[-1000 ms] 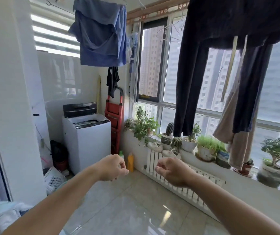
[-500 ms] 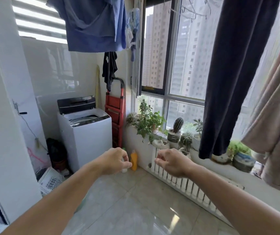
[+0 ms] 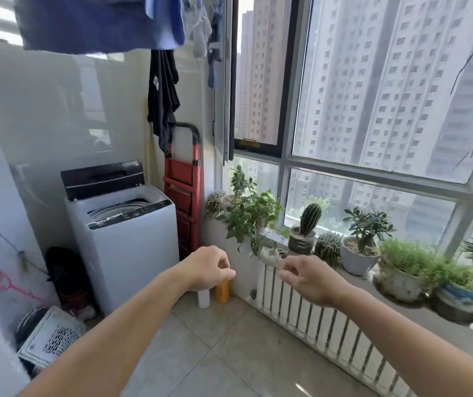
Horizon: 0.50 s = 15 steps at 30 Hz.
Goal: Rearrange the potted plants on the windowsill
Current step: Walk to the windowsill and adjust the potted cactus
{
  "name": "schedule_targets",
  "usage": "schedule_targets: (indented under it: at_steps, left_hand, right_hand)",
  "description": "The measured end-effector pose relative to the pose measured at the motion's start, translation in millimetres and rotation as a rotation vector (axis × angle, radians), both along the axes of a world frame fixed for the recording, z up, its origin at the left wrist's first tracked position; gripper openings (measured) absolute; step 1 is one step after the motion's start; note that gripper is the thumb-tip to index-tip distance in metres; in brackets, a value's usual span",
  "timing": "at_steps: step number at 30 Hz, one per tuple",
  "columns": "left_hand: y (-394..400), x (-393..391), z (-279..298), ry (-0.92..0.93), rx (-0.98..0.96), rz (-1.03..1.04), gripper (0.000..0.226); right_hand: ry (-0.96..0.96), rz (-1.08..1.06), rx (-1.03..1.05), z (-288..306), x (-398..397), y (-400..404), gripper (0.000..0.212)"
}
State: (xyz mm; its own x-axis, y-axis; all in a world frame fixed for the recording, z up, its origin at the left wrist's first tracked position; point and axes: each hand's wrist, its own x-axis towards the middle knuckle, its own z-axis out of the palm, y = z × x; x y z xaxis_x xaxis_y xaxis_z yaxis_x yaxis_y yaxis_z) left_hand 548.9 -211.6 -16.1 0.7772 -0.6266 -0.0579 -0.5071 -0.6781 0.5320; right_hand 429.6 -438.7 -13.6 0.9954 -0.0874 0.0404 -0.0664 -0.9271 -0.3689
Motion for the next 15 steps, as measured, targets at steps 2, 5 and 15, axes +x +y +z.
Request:
schedule_targets:
  at_steps: [2,5,15]
  left_hand:
    - [-17,30,-3,0.026,0.023,-0.027,0.022]
    - [-41,81,-6,0.057,0.022,-0.049,0.023]
    - [-107,259,-17,0.046,0.072,-0.226,0.021]
  right_hand:
    - [0.016,-0.016,-0.003,-4,24,-13,0.03]
    - [0.019,-0.063,0.011,-8,63,-33,0.03]
    - [0.016,-0.3,0.091,-29,191,-83,0.039]
